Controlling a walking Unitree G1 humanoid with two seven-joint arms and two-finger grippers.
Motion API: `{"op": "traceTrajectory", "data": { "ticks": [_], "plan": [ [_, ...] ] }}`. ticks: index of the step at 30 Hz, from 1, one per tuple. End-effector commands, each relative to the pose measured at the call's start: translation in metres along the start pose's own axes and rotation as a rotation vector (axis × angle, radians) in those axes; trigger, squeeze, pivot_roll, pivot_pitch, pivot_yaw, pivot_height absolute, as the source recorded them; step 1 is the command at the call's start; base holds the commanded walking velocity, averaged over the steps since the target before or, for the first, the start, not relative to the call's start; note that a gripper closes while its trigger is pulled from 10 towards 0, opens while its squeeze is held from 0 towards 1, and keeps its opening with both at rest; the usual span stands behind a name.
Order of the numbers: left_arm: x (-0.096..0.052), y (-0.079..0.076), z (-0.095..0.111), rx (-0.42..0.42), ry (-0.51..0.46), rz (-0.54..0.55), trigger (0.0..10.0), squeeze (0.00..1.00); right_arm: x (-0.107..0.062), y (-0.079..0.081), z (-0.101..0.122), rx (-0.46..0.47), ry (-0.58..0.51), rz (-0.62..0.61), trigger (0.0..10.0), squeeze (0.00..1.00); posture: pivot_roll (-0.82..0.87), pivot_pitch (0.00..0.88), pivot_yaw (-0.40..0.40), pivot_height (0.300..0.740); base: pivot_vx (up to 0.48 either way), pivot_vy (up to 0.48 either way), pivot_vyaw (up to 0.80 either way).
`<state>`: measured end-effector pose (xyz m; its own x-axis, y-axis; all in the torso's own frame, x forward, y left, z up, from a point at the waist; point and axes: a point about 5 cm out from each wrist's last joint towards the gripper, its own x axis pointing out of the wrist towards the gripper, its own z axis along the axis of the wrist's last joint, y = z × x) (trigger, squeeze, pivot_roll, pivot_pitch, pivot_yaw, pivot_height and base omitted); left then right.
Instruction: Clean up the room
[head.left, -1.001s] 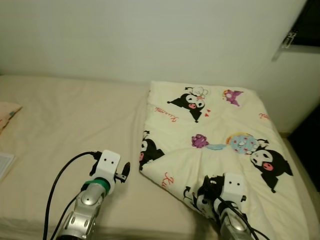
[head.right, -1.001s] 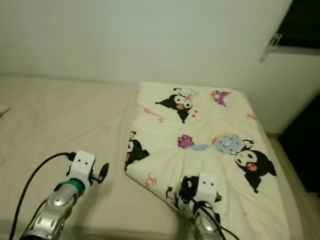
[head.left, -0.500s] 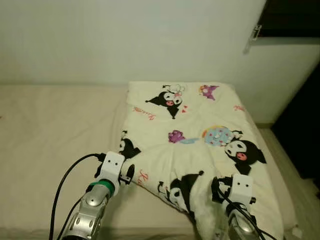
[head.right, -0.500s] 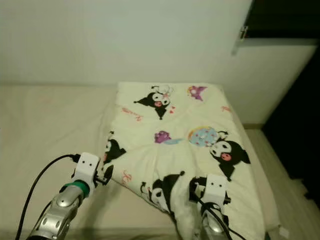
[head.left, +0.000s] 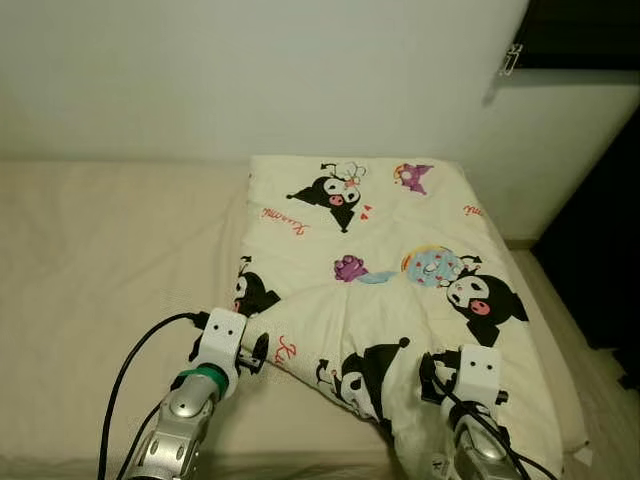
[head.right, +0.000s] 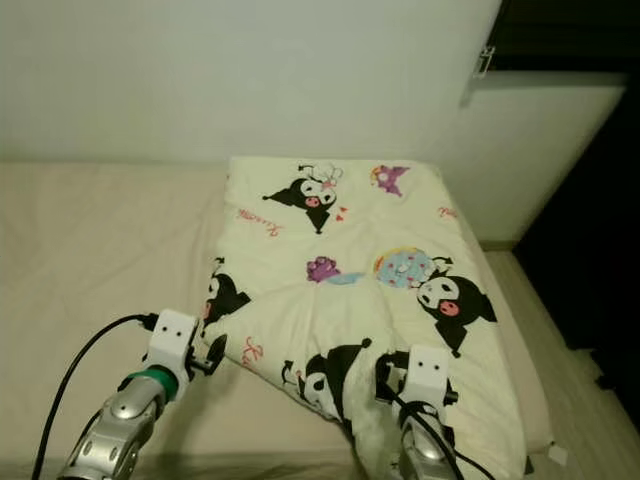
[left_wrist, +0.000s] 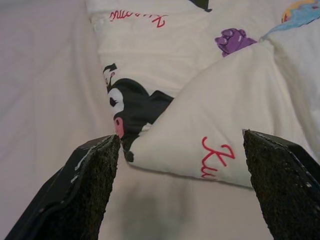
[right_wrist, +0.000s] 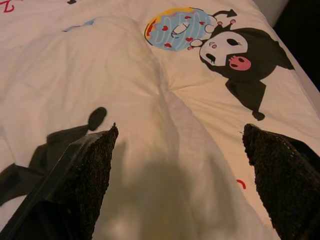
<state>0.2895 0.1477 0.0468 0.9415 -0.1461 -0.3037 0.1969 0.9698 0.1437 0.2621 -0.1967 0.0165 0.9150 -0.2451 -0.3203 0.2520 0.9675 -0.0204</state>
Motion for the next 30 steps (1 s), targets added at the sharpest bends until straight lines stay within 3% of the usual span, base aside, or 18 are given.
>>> {"op": "traceTrajectory", "data": {
  "ticks": [1,3,9,16,25,30],
  "plan": [
    [-0.001,-0.001,-0.003,0.002,0.013,-0.009,10.0,0.0,0.0,-0.003,-0.003,0.001,0.021,-0.021,10.0,0.0,0.01,0.0,0.05,0.74,0.0,-0.48,0.0],
    [0.0,-0.002,-0.005,-0.033,0.021,-0.009,10.0,0.0,0.0,-0.003,-0.003,0.003,0.023,-0.025,10.0,0.0,0.01,0.0,0.05,0.74,0.0,-0.461,0.0],
    [0.001,-0.003,-0.007,-0.009,0.034,-0.008,10.0,0.0,-0.001,-0.006,-0.003,0.001,0.022,-0.035,10.0,0.0,-0.02,0.0,0.066,0.74,0.0,0.0,0.0],
    [0.001,-0.006,-0.009,-0.024,0.027,-0.011,10.0,0.0,-0.005,-0.021,-0.008,-0.01,0.038,-0.09,10.0,0.0,-0.03,0.0,0.027,0.74,0.0,0.0,0.0],
    [0.003,-0.004,-0.009,-0.014,0.026,0.02,10.0,0.0,0.005,-0.018,0.004,0.019,0.024,-0.083,10.0,0.0,-0.03,0.0,0.034,0.74,0.0,0.0,0.0],
    [0.001,0.01,-0.005,-0.002,-0.007,0.08,10.0,0.0,0.015,-0.01,0.018,0.043,-0.015,-0.029,10.0,0.0,0.0,0.0,0.014,0.72,0.0,0.0,0.0]
  ]
}}
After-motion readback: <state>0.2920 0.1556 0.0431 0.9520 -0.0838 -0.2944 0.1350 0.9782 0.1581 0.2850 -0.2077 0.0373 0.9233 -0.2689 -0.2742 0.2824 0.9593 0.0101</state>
